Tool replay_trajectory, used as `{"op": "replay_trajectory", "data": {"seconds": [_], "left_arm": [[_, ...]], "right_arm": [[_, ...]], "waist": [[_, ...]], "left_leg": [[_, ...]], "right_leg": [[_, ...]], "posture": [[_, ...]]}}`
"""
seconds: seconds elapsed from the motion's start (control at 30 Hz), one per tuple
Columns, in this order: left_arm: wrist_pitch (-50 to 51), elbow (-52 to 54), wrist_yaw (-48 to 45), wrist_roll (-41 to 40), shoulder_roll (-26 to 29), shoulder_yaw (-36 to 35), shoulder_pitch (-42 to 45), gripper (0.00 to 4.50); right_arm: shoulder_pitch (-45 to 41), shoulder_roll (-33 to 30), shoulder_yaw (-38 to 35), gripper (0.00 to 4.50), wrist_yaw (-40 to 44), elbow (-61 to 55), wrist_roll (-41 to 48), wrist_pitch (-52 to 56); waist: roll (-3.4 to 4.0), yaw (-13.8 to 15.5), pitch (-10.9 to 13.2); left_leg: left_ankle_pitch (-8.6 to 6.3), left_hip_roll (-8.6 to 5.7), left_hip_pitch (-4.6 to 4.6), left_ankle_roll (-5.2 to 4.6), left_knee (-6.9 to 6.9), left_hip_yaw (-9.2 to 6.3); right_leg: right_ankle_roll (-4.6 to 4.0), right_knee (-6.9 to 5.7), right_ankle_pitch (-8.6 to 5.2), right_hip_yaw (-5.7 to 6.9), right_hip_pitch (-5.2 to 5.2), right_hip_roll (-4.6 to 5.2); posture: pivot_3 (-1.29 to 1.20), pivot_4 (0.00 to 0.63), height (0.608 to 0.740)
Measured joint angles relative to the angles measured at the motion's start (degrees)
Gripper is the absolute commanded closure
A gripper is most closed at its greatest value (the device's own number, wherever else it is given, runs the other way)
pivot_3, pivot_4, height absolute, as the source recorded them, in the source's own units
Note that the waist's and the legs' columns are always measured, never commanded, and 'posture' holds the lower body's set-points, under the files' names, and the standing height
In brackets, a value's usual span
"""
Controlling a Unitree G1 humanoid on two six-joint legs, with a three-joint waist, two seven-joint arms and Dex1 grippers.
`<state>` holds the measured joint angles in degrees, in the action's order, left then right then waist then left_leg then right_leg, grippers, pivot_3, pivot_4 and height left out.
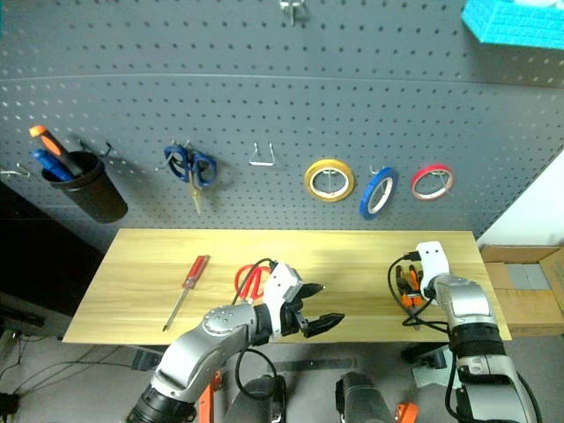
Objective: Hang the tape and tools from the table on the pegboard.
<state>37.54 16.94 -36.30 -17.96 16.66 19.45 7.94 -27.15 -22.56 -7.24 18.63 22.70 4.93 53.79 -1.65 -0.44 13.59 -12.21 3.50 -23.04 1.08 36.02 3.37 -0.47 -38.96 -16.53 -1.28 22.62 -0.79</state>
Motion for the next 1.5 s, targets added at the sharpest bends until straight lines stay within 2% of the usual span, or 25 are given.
{"op": "replay_trajectory", "data": {"seconds": [0.17,0.4,0.5,0.6,0.63,0.83,0.9,1.03,1.13,1.23,1.5], "left_arm": [[1.24,2.79,0.82,-0.06,0.47,-0.23,-1.21,0.00],[3.79,6.74,2.32,-0.65,0.86,-0.48,-5.08,0.00],[4.58,7.82,2.97,-1.33,0.78,-0.54,-5.00,0.00],[4.65,7.86,3.08,-1.77,0.76,-1.05,-4.48,0.00],[4.64,7.85,3.08,-1.97,0.74,-1.23,-4.19,0.00],[4.17,6.87,3.06,-2.27,-0.18,-1.27,-2.52,0.00],[3.74,6.69,3.02,-2.27,-0.21,-1.30,-2.43,0.00],[3.24,6.45,3.08,-2.53,-0.11,-3.04,-1.95,0.00],[3.91,6.42,3.32,-4.73,-0.03,-6.98,-1.76,0.00],[5.06,7.90,4.44,-6.81,-0.04,-10.05,-2.46,0.00],[6.36,14.36,8.16,-9.83,-0.03,-14.43,-6.21,0.00]], "right_arm": [[-3.15,1.38,-2.98,0.02,-3.23,2.01,1.39,5.48],[-6.12,1.54,-4.74,0.02,-5.09,5.69,2.45,6.20],[-6.57,1.11,-4.55,0.61,-4.88,7.11,2.62,4.86],[-6.77,0.76,-4.40,1.59,-4.77,7.89,2.69,3.91],[-6.97,0.69,-4.37,1.72,-4.58,8.09,2.81,3.78],[-6.90,0.38,-3.75,1.72,-3.91,8.05,2.89,3.01],[-4.68,-0.04,-2.55,1.72,-3.16,4.73,2.90,2.78],[4.34,-1.76,1.39,1.72,1.03,-9.32,3.28,2.16],[15.09,-4.84,5.77,1.72,5.69,-26.75,4.34,0.42],[22.94,-5.43,7.85,1.72,8.03,-40.51,5.41,-4.43],[23.32,0.42,10.40,1.72,8.32,-52.68,6.01,-15.60]], "waist": [[0.00,0.26,0.99],[-0.27,0.40,1.85],[-0.40,0.45,2.09],[-0.47,0.43,2.25],[-0.49,0.41,2.30],[-0.50,0.32,2.30],[-0.49,0.38,2.30],[-0.11,0.50,2.05],[0.29,0.55,1.66],[0.49,0.21,0.71],[-0.05,0.26,-3.75]], "left_leg": [[-0.07,0.03,-0.04,0.13,-0.07,-0.04],[-0.07,0.04,0.00,0.13,-0.03,-0.05],[-0.06,0.04,0.01,0.13,0.03,-0.04],[-0.06,0.05,0.01,0.13,0.00,-0.03],[-0.06,0.07,0.00,0.13,-0.02,-0.02],[-0.07,0.07,-0.03,0.14,-0.05,0.00],[-0.07,0.07,-0.15,0.14,-0.07,-0.04],[-0.01,0.04,-1.10,0.23,0.02,-0.16],[0.17,0.04,-1.71,0.54,0.04,-0.23],[0.18,0.03,-1.74,0.58,0.03,-0.20],[0.17,0.01,-1.52,0.51,0.11,-0.31]], "right_leg": [[0.15,0.02,-0.09,0.06,0.07,0.01],[0.17,0.05,-0.09,0.08,0.03,0.06],[0.25,0.05,-0.05,0.06,0.00,0.07],[0.26,0.08,-0.05,0.06,0.01,0.07],[0.26,0.08,-0.05,0.06,0.03,0.06],[0.26,0.16,-0.05,0.06,0.04,0.06],[0.26,0.16,-0.05,0.10,0.15,0.06],[0.30,0.00,-0.01,0.24,1.05,0.06],[0.30,-0.02,-0.01,0.33,1.63,0.05],[0.33,0.00,-0.03,0.31,1.70,0.04],[0.35,-0.05,0.02,0.39,1.48,-0.02]], "posture": [[0.10,0.319,0.740],[0.11,0.325,0.740],[0.11,0.320,0.740],[0.11,0.312,0.740],[0.10,0.308,0.740],[0.09,0.276,0.740],[0.08,0.253,0.740],[0.07,0.206,0.740],[0.06,0.165,0.740],[0.07,0.130,0.740],[0.10,0.038,0.740]]}}
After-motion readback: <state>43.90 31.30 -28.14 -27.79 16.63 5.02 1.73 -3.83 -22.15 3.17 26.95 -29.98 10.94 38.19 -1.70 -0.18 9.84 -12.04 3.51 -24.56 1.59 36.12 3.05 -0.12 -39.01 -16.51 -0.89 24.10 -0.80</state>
